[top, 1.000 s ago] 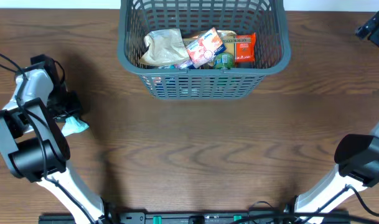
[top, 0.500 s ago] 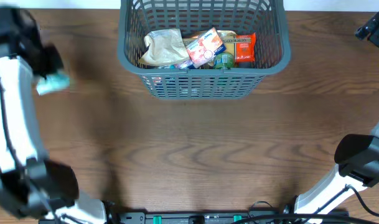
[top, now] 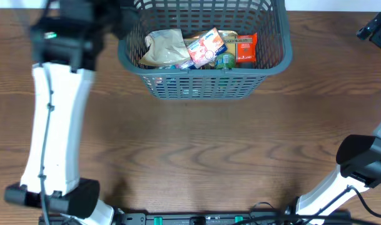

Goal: Pack container
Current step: 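Lift the green item with the left gripper and lower it into the basket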

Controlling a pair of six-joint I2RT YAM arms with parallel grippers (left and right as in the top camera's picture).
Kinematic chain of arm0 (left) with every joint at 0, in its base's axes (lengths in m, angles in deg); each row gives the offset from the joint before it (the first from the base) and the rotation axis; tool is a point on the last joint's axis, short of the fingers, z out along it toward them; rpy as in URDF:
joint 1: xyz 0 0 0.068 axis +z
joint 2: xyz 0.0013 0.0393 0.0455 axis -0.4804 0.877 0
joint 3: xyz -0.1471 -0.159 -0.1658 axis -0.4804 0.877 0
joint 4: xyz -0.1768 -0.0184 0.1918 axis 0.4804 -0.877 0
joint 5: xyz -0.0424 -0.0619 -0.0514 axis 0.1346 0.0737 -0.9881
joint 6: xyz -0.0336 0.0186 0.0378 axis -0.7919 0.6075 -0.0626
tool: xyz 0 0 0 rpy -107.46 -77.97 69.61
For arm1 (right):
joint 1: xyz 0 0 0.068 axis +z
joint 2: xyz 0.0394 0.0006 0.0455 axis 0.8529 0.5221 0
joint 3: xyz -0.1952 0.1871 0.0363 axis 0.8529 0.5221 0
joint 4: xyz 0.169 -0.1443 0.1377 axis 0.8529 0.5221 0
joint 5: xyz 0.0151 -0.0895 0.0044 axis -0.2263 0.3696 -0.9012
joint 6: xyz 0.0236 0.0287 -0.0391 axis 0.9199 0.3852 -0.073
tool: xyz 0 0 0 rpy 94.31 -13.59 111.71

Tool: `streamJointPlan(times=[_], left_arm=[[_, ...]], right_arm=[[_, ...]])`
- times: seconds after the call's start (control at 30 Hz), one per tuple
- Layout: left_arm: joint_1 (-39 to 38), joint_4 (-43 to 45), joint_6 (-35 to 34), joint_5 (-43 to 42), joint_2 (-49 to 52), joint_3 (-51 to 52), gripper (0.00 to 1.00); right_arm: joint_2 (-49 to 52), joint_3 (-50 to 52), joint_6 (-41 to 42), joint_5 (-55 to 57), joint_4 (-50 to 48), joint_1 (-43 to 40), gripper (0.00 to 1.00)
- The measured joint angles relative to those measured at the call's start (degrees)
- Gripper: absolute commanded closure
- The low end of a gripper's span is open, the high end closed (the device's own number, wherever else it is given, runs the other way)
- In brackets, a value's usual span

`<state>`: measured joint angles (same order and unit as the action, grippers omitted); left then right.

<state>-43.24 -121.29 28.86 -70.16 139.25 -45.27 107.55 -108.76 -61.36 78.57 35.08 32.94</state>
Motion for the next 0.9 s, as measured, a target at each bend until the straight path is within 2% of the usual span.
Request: streamJointPlan(times=[0.07, 0.17, 0.33, 0.53, 0.57, 0.63, 0.67, 0.7, 0.8, 0.9], left_arm=[[-2.82, 4.52, 8.44, 0.07, 2.25, 0.0, 0.94], [-5.55, 10.69, 15.96, 0.0, 6.19, 0.0, 0.94], [-7.06, 13.88, 20.76, -0.04, 13.99, 0.0, 0.94], [-6.12, 13.03, 22.38, 0.09, 23.61, 0.02, 0.94], [-5.81, 12.83, 22.4, 0.07, 24.92, 0.02, 0.91], [-5.31, 12.26, 22.67, 0.13, 26.91, 0.07, 0.83], [-5.05, 12.07, 22.8, 0.11, 27.56, 0.13, 0.76], [-4.85, 11.93, 22.8, 0.11, 28.02, 0.15, 0.61], [-4.33, 11.82, 21.44, 0.09, 28.57, 0.15, 0.02], [-3.98, 12.11, 18.03, 0.11, 28.55, 0.15, 0.02]], right_arm=[[0.0, 0.0, 0.0, 0.0, 0.35, 0.0, 0.01], [0.0, -0.02, -0.02, 0.0, 0.94, 0.0, 0.01], [0.0, -0.02, -0.42, 0.0, 1.68, 0.0, 0.01], [0.0, 0.0, -0.63, 0.0, 2.45, 0.0, 0.01], [0.0, 0.0, -0.63, 0.0, 2.51, 0.0, 0.01], [0.0, -0.02, -0.66, 0.0, 2.58, 0.0, 0.01], [0.0, 0.0, -0.66, 0.0, 2.6, 0.0, 0.01], [0.0, 0.0, -0.66, 0.0, 2.62, 0.0, 0.01], [0.0, 0.0, -0.66, 0.0, 2.6, 0.0, 0.01], [0.0, 0.0, -0.9, 0.0, 2.6, 0.0, 0.01]])
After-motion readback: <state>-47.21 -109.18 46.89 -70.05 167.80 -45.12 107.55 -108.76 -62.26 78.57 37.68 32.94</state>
